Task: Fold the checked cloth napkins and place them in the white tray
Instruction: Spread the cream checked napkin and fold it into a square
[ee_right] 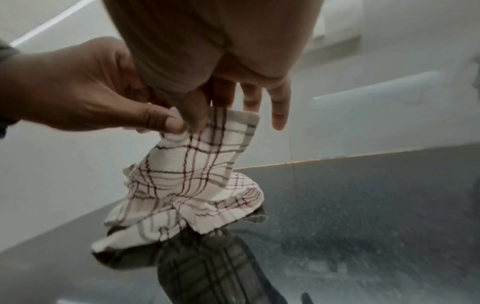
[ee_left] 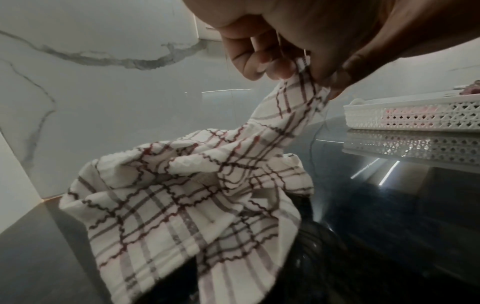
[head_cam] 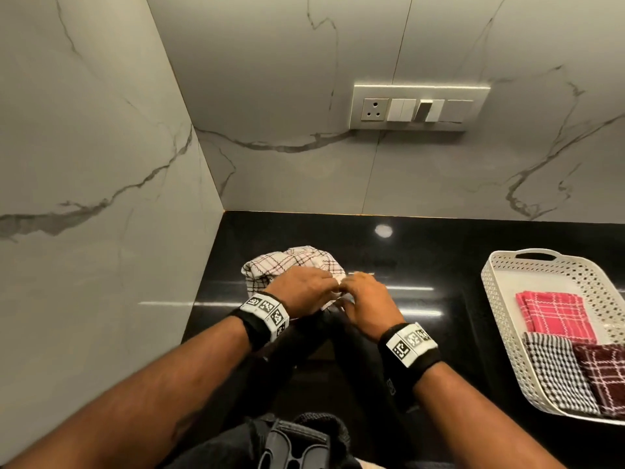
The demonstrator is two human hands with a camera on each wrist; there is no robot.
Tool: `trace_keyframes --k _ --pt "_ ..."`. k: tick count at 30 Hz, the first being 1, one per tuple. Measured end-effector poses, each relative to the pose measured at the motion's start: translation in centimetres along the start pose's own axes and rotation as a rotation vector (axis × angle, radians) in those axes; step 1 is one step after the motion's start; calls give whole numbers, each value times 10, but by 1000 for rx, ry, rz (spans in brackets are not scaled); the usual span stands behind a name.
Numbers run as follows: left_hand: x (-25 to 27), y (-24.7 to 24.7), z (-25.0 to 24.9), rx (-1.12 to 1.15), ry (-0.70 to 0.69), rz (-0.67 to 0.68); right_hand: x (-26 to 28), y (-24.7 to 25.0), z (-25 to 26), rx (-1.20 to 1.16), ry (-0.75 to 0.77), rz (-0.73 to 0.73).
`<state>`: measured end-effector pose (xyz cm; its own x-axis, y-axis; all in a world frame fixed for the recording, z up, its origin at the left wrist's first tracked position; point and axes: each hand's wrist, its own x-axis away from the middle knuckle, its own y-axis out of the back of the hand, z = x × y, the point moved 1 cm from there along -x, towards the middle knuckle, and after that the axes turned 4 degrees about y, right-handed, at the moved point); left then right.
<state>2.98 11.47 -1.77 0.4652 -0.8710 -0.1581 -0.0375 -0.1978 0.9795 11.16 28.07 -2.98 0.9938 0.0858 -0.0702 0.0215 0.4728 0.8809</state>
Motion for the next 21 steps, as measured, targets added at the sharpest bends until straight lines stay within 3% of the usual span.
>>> trace_keyframes --k 7,11,15,18,21 --pt "-11 32 33 87 152 -79 1 41 0 -327 -174 -237" --pt "-22 46 46 129 266 -183 3 64 0 -473 -231 -216" --pt "-34 59 22 286 443 -332 5 68 13 -704 -250 -261" --pt "-21 51 -8 459 332 -299 5 69 26 -1027 -297 -346" --pt "-5 35 -31 622 297 -230 4 72 33 -1205 -270 -289"
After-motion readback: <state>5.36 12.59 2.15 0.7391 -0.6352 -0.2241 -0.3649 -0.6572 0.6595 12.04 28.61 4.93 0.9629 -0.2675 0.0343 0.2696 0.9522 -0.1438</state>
